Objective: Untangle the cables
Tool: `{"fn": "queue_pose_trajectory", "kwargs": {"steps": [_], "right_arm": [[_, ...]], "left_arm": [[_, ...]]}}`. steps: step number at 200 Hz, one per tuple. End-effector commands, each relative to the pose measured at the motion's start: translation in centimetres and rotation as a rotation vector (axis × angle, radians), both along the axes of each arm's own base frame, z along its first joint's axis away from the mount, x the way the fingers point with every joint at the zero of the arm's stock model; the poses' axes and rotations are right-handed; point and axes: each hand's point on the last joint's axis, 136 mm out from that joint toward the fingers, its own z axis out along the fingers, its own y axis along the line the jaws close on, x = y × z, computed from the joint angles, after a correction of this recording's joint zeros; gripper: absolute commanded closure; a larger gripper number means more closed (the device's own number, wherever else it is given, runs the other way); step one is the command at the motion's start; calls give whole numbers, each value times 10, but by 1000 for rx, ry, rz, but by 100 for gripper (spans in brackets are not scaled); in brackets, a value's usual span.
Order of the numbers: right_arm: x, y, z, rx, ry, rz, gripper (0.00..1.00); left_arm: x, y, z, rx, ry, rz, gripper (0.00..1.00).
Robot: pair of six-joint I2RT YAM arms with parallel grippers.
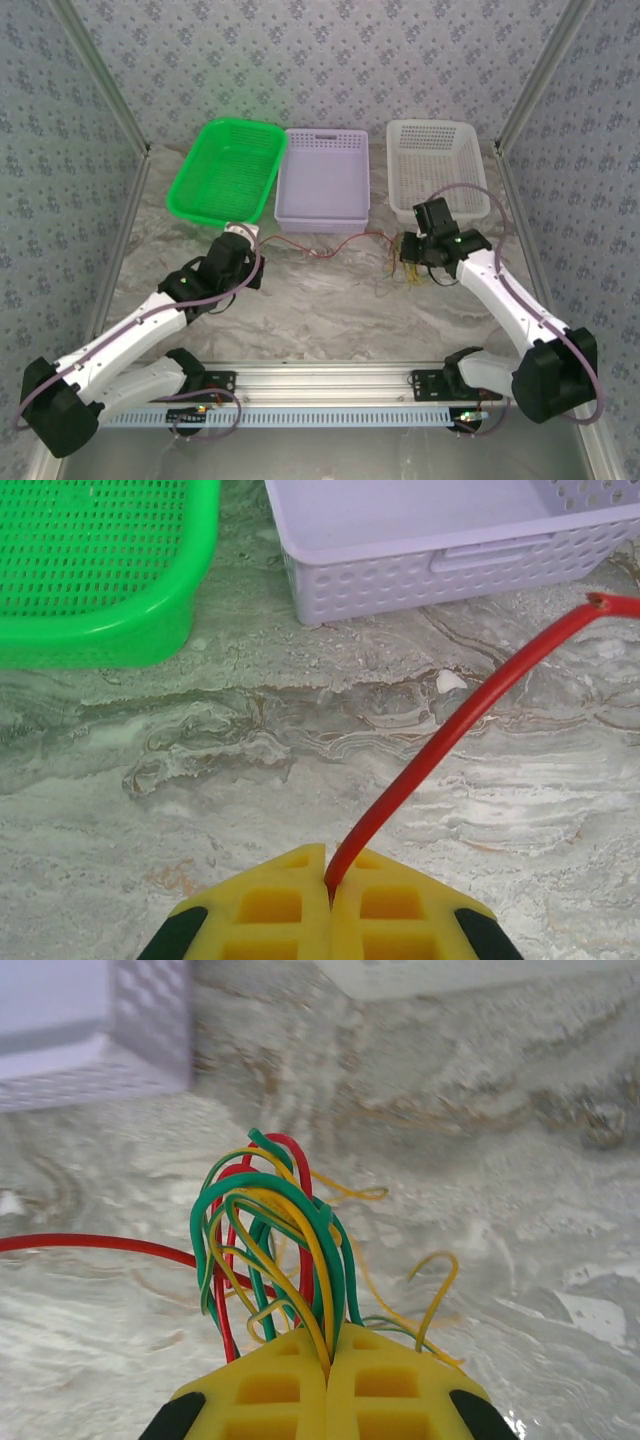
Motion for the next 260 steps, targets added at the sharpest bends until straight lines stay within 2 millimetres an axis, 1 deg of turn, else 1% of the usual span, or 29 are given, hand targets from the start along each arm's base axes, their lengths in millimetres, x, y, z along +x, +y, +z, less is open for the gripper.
{"fn": "queue_pose_trajectory", "kwargs": {"steps": [1,10,23,40,63,68,71,79,88,98,115,134,153,169,186,191,195,205,216,231,239,245,251,260], "right_arm": [[-2,-14,-21,-25,50,-70,100],[-1,-18,-27,-30,64,-87,100],[1,-23,-33,-32,72,-106,100],[2,-29,-40,-36,85,-129,100],[3,-41,-50,-51,119,-169,100],[3,-41,-53,-48,131,-168,100],[8,-39,-53,-38,114,-165,100],[11,-37,-56,-33,122,-160,100],[14,-33,-59,-23,136,-151,100],[16,-28,-63,-15,147,-141,100],[18,-23,-68,-15,164,-135,100],[18,-25,-66,-34,152,-148,100],[19,-30,-57,-48,119,-163,100],[19,-30,-42,-53,79,-162,85],[18,-25,-16,-66,-5,-145,68],[18,-21,-6,-73,-39,-132,64],[12,-20,-3,-89,-41,-121,61],[8,-11,12,-110,-92,-92,55],[1,4,27,-125,-149,-46,50],[-8,24,37,-137,-200,19,46],[-13,39,39,-134,-218,72,46],[-17,56,38,-121,-228,135,46],[-21,81,37,-80,-240,232,46],[-32,117,28,-33,-228,394,46]], "left_arm": [[-3,8,-6,14,38,47,100],[-2,17,-7,29,33,92,100],[-2,29,-3,19,20,151,100],[-3,37,8,-39,1,185,100],[-5,39,20,-86,-3,192,100],[-5,38,21,-92,0,184,100],[-6,36,21,-95,3,176,100],[-6,30,21,-109,16,152,100],[-5,24,18,-123,35,128,100],[-6,18,10,-130,71,115,100],[-8,11,-10,-128,140,112,100],[-11,15,-28,-113,185,142,100],[-14,21,-33,-117,188,176,100],[-15,29,-35,-102,190,217,100],[-18,34,-37,-91,200,240,100],[-18,35,-37,-88,203,243,100],[-19,36,-38,-86,204,247,100],[-20,38,-38,-81,207,255,100],[-20,39,-37,-80,201,259,100],[-20,40,-34,-81,197,261,100],[-21,41,-34,-79,196,261,100],[-20,40,-33,-80,197,260,100],[-21,40,-33,-79,198,258,100],[-20,40,-31,-78,196,255,100]]}}
